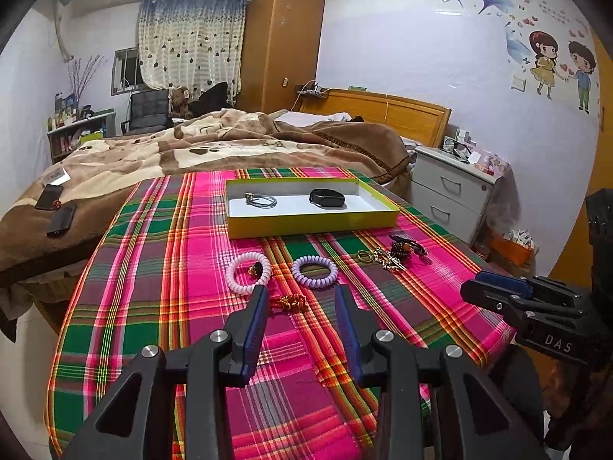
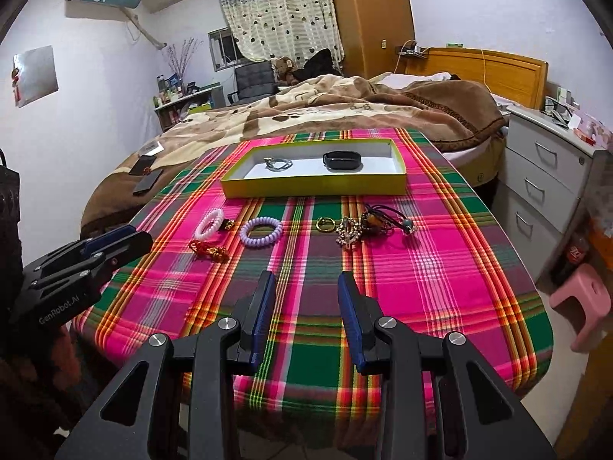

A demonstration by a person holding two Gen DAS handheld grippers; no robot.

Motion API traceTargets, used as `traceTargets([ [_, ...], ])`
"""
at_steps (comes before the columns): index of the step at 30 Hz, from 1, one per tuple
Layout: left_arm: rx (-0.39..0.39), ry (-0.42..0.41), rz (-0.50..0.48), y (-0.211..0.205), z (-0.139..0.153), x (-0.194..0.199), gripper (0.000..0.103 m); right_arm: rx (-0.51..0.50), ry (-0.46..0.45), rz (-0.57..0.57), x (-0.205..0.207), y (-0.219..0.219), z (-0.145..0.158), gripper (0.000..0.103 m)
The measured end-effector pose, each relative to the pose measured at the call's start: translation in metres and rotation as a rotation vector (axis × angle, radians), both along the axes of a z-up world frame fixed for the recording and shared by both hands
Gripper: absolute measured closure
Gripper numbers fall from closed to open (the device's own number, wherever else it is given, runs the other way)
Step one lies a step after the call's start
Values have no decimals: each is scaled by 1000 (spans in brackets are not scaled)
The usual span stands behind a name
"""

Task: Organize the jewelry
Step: 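Withdraw both grippers from the box back toward the jewelry, then grasp the white coil hair tie with left gripper while right grasps black beaded cord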

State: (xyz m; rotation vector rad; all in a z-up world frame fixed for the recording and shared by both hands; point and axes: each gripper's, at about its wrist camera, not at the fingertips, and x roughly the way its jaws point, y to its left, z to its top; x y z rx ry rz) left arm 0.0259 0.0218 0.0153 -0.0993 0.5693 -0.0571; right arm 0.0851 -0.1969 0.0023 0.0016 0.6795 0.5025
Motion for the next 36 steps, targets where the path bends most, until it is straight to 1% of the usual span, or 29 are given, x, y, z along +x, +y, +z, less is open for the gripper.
traceTargets([
  [10,-14,30,17,6,-6,9,68,-2,13,-11,2,-1,-3,68],
  [18,-12,68,41,15,-16,27,68,-10,41,-28,22,-6,-12,68],
  [23,5,88,62,24,-23,43,68,-27,52,-48,37,-8,-19,68],
  [29,-3,137,96,42,-35,66,68,-51,65,-93,61,-17,-26,68],
  [32,6,186,112,49,-44,80,68,-78,72,-108,75,-20,-30,68],
  [36,-9,247,121,58,-54,99,68,-121,85,-116,94,-20,-37,68],
])
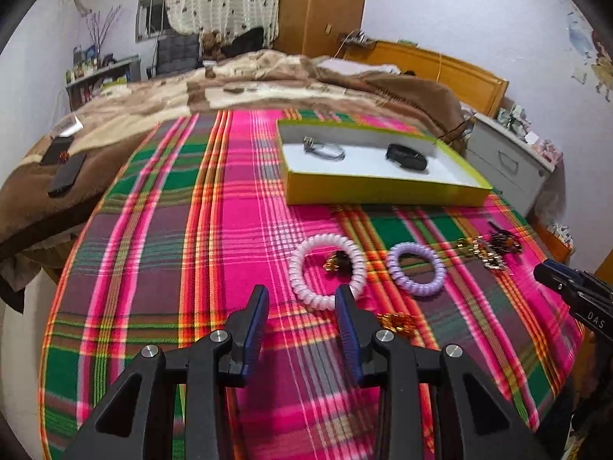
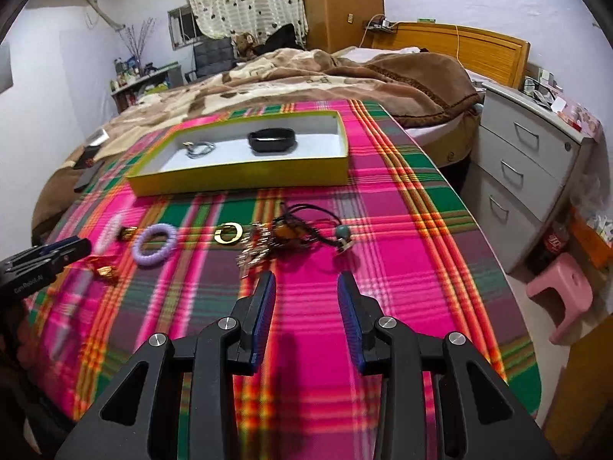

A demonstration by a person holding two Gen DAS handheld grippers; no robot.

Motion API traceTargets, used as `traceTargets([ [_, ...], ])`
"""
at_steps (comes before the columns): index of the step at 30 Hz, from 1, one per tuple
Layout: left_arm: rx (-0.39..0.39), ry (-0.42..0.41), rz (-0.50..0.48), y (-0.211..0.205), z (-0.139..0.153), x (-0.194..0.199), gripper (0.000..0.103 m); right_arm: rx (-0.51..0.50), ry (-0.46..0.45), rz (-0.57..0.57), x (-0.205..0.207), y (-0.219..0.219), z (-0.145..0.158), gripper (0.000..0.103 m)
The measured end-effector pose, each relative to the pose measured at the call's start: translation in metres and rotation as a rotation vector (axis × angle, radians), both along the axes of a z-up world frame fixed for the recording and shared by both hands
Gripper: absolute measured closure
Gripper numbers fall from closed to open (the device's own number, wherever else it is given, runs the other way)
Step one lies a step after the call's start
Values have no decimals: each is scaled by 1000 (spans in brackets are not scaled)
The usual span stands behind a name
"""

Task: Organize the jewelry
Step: 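Grasp the white coil hair tie with left gripper while right grasps black beaded cord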

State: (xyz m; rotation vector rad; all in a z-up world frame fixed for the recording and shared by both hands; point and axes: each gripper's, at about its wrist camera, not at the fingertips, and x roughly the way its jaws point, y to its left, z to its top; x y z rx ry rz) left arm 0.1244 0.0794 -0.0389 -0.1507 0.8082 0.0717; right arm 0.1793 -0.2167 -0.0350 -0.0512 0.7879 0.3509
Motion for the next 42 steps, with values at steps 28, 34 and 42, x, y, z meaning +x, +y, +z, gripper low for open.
traceTargets([
  [28,-14,89,-23,-4,-6,47,71,-100,61,48,55,7,-17,82],
  [34,3,101,-19,-5,-6,42,77,-88,63,46,52,6,-17,82],
  [42,132,111,-50,-22,-7,52,94,-78,59,35,47,4,-15,83],
])
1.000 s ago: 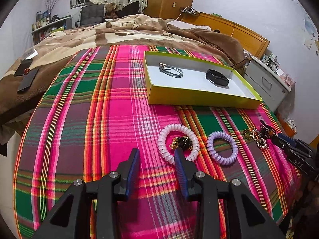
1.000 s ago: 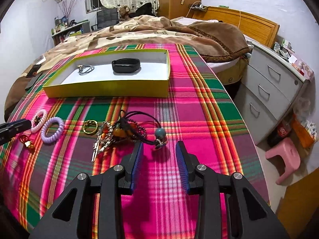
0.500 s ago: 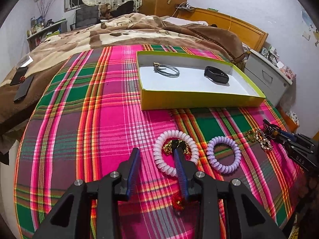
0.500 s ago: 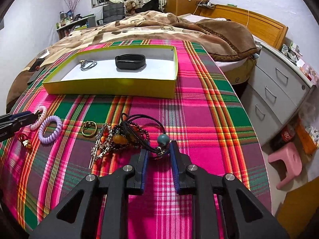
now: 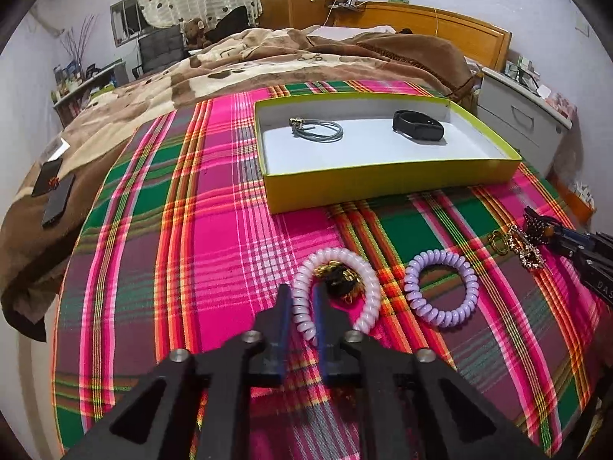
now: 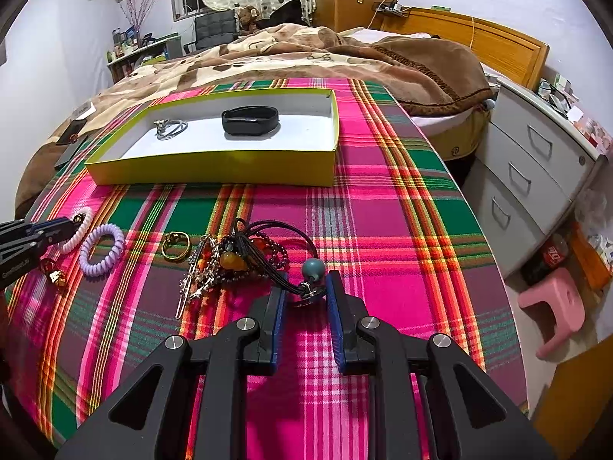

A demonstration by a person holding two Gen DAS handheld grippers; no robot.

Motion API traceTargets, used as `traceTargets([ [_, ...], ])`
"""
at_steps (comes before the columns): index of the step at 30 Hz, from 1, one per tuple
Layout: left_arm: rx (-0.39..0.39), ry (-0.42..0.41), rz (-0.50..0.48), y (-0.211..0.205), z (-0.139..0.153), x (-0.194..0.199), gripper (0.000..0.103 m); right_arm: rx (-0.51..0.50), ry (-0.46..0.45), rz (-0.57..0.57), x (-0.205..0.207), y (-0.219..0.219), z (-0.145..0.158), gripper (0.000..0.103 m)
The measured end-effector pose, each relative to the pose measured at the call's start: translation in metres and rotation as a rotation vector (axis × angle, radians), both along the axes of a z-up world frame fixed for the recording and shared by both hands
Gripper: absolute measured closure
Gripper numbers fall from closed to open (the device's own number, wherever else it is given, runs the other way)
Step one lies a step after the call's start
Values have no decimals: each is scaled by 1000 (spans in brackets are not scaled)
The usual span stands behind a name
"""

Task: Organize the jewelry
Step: 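Grasp the white coil hair tie with left gripper while right grasps black beaded cord, then carry both items into the box and open both grippers to release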

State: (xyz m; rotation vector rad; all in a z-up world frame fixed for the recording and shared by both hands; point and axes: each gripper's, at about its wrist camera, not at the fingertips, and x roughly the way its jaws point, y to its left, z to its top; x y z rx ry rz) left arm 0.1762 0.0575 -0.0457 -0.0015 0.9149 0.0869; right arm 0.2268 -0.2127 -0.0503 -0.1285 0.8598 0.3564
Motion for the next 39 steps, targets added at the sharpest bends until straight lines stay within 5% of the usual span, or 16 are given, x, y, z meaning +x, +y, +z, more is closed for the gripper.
traceTargets([
  [23,-126,-205,-50,3,54,-42,95,102,-105,-35,-21,-12,48,83],
  [39,-96,-234,-83,10,68,32,95,98,-140,19,32,29,66,83],
])
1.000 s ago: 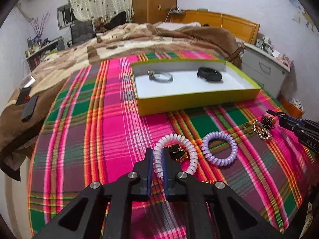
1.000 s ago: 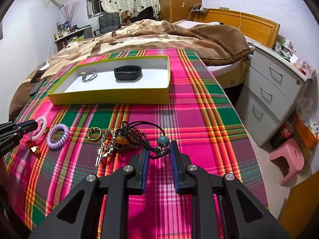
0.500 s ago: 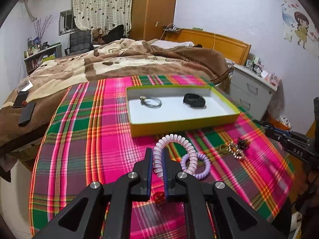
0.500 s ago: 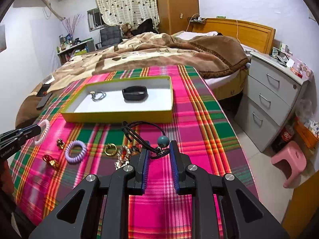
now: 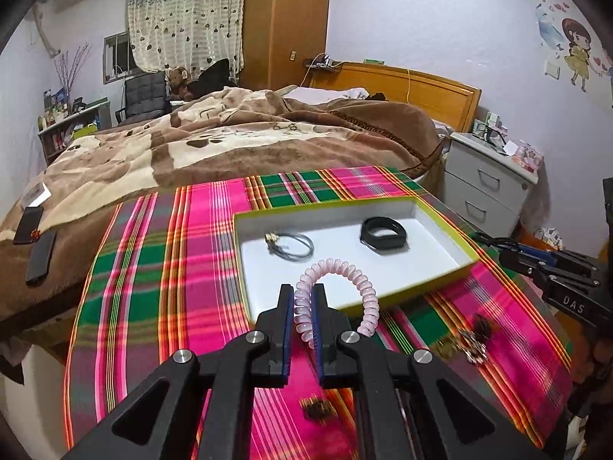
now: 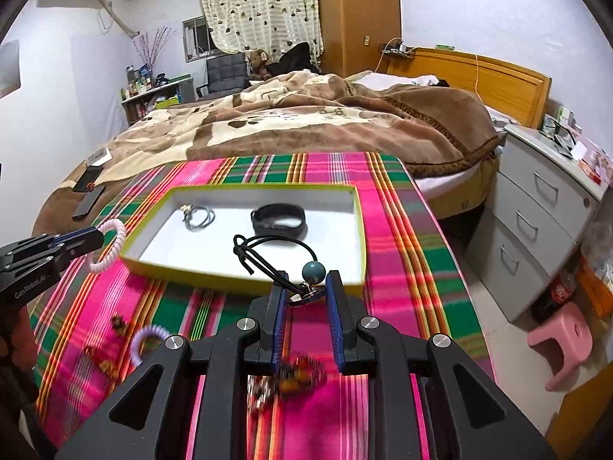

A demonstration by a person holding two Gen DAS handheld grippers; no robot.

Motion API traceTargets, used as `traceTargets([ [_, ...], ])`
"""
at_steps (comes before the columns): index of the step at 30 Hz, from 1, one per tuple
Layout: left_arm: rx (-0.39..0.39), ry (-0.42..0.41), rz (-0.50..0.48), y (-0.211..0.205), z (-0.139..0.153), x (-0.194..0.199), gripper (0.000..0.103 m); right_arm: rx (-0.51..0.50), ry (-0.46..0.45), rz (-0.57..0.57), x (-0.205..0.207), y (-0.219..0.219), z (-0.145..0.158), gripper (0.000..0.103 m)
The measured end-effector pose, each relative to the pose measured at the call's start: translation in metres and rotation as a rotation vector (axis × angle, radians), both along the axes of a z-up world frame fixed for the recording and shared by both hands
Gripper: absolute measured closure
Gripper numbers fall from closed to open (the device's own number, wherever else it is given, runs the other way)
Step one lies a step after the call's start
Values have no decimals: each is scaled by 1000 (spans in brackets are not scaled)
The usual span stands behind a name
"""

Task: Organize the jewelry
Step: 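Carry both items into the box and open both grippers to release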

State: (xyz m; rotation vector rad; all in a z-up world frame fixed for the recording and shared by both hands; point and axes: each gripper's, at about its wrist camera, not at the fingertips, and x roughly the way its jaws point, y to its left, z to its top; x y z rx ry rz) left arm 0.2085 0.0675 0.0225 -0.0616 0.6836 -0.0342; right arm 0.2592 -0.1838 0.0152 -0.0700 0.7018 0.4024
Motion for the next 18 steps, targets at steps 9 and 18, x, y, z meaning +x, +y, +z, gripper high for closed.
traceTargets([
  [9,36,32,10,11,-15,58,95,-45,17,-7,58,15,-12,83],
  [18,54,90,26,25,-36,100,94,-106,71,-22,112,29,-38,83],
])
